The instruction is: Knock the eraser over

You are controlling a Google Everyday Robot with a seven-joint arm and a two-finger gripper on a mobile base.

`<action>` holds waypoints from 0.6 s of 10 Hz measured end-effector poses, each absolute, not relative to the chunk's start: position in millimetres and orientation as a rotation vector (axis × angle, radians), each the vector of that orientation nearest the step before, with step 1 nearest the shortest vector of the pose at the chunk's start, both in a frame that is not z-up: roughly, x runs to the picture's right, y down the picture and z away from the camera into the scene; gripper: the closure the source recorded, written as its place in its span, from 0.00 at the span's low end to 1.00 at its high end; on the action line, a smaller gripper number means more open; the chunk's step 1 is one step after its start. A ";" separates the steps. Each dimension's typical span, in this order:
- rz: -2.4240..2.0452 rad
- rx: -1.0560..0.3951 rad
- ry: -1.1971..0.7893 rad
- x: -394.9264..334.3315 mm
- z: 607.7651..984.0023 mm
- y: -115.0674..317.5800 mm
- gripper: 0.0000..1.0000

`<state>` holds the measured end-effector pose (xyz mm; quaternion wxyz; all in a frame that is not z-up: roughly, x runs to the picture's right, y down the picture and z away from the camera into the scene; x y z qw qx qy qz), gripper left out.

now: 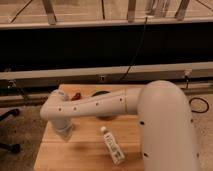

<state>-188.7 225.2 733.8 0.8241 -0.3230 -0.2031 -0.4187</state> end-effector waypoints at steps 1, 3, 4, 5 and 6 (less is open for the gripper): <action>-0.873 -0.680 -0.423 -175.7 738.0 215.3 1.00; -0.825 -0.668 -0.402 -142.4 747.9 193.5 1.00; -0.806 -0.665 -0.397 -129.3 752.2 186.7 1.00; -0.781 -0.661 -0.394 -114.8 756.7 180.0 1.00; -0.754 -0.663 -0.393 -102.1 761.5 177.7 1.00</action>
